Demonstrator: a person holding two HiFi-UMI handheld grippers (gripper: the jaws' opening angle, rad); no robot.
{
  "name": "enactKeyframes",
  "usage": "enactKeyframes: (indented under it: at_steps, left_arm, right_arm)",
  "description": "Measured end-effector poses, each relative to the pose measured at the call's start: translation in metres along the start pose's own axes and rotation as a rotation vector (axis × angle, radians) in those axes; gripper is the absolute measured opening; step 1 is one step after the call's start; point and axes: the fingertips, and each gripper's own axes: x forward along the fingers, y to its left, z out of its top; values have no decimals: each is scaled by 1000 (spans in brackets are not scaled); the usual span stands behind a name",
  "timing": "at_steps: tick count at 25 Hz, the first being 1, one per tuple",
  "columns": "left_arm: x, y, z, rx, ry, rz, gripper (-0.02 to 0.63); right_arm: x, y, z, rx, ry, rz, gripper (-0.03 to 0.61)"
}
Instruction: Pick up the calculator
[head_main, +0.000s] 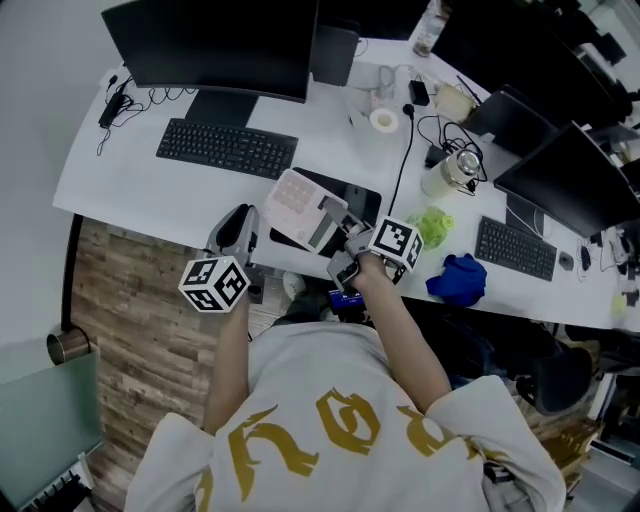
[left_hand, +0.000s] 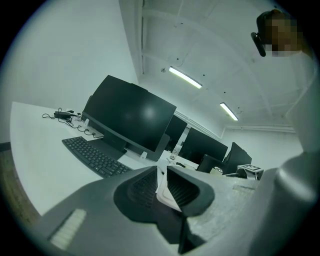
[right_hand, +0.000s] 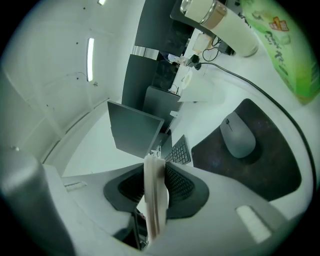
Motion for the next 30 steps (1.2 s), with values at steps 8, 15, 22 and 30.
enactKeyframes:
  at_steps: [8,15,22,30]
  left_arm:
    - [-6,-5,4,11,-14,14,58]
    - [-12,-6,4,16,-15,14,58]
    - [-14,-2,4,13,-11,16,58]
    - [-15,5,3,6,-5,20,57]
  right_arm:
    - [-10,11,3,2,-20,35,115]
    - [-11,10,-3,9,-17,36,115]
    - [-7,11,-7,17,-10,35,114]
    - [-1,8,-10,24,-2,25,112]
